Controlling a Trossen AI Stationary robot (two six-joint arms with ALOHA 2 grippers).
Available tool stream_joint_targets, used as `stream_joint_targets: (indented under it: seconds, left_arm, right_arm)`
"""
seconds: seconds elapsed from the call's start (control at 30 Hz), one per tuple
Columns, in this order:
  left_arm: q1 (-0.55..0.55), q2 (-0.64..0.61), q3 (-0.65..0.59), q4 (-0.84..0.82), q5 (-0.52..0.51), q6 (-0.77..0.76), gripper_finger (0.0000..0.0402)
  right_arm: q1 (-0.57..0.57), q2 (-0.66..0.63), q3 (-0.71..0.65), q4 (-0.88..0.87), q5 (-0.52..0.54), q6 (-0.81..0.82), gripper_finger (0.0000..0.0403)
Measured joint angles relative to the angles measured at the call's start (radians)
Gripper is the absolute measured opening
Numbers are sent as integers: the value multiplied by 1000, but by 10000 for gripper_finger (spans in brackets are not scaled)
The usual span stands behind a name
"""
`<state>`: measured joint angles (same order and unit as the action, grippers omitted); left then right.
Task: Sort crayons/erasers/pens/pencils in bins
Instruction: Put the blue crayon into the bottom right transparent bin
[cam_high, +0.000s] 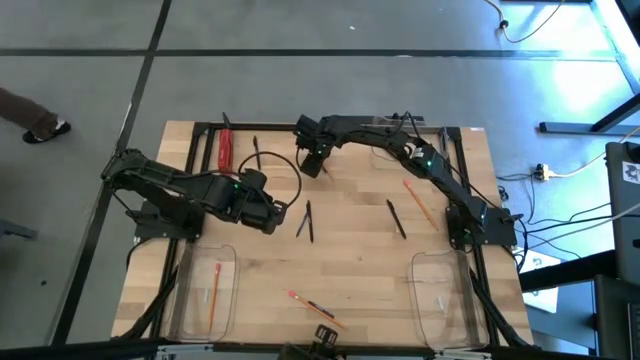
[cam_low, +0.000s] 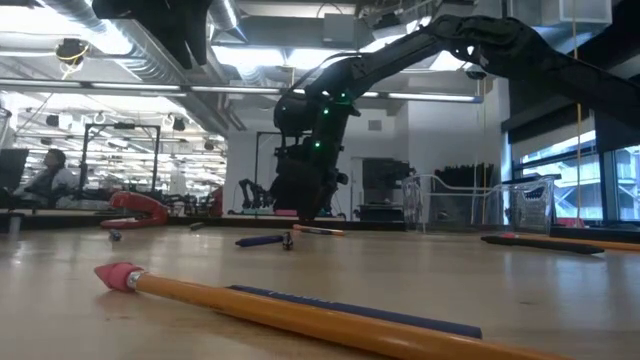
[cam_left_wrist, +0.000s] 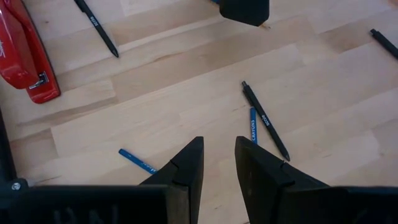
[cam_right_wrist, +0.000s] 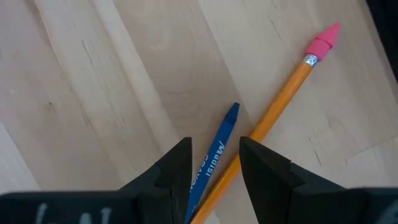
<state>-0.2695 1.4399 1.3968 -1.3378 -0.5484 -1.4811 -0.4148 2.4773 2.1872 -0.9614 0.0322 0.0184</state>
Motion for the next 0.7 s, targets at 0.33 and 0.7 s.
stream_joint_targets:
  seconds: [0.33,0.7]
  left_arm:
    - [0,0,0,0,0,0,85]
    - [0,0,0,0,0,0,85]
  right_arm:
    - [0,11,-2,-16,1,0,136]
    - [10,10,-2,-51,-9,-131,136]
